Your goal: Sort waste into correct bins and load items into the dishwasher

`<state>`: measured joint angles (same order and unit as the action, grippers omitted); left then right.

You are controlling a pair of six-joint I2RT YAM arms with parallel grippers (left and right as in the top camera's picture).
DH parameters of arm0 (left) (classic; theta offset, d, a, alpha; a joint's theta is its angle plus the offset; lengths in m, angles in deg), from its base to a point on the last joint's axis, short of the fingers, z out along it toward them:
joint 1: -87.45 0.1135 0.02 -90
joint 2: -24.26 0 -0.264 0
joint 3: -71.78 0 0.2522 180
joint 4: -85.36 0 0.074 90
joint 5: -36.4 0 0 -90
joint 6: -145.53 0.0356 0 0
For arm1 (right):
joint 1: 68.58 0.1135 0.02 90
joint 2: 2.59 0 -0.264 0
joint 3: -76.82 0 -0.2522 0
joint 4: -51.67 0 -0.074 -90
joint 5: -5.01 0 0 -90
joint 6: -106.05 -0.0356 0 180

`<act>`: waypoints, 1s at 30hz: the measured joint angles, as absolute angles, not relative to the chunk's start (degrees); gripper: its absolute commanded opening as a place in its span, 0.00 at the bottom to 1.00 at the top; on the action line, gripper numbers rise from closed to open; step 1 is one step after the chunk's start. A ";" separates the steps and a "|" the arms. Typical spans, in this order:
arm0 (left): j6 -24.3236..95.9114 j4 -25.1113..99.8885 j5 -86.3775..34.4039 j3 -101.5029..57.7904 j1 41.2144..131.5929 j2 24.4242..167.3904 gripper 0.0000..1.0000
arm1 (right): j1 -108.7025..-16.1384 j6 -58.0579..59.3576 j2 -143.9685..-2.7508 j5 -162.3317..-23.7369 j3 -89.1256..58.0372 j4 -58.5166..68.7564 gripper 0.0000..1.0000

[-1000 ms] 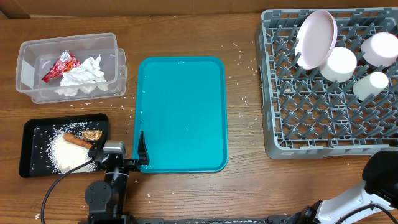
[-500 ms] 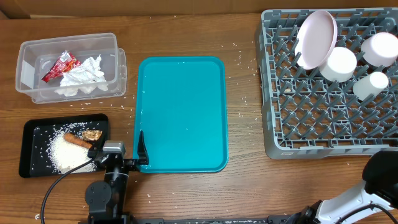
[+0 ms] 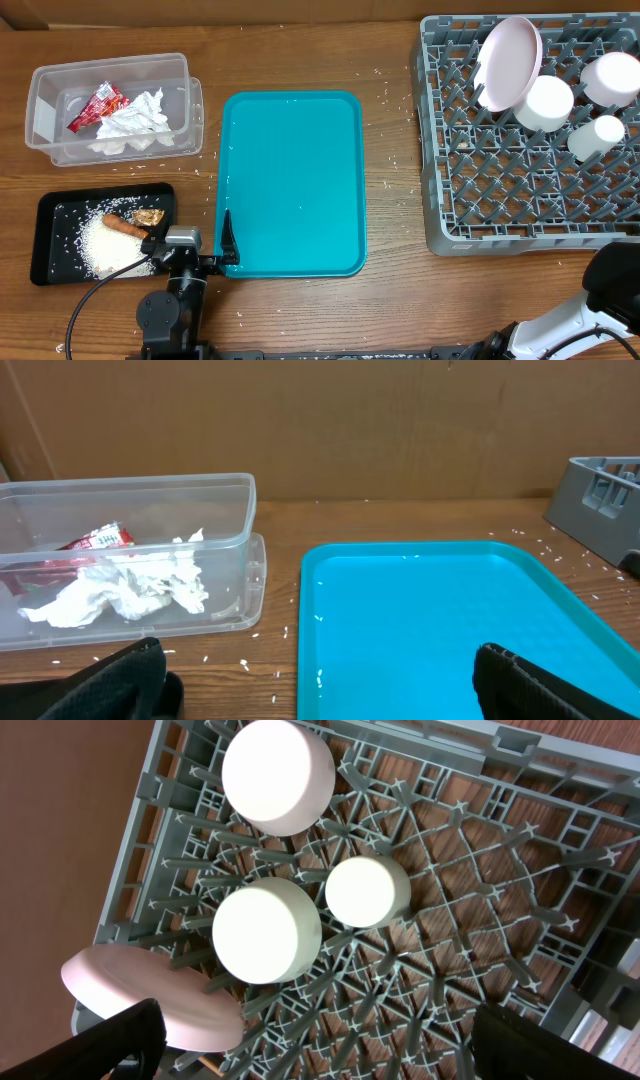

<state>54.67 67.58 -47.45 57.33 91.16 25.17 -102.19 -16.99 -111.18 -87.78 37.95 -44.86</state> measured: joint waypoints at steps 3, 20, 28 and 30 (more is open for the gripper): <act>54.67 67.58 -47.45 57.33 91.16 25.17 1.00 | -102.19 -16.97 -111.18 -87.80 37.95 -44.83 1.00; 54.67 67.58 -47.47 57.35 91.16 25.17 1.00 | -101.90 -17.34 -109.89 -87.23 37.75 -44.33 1.00; 54.67 67.56 -47.47 57.35 91.16 25.17 1.00 | -91.50 -18.06 -100.41 -81.68 32.49 -27.50 1.00; 54.67 67.56 -47.47 57.35 91.16 25.17 1.00 | -87.33 -18.06 -96.67 -79.63 27.28 -21.38 1.00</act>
<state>54.67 67.56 -47.47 57.35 91.16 25.17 -87.33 -18.06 -96.67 -79.63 27.28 -21.38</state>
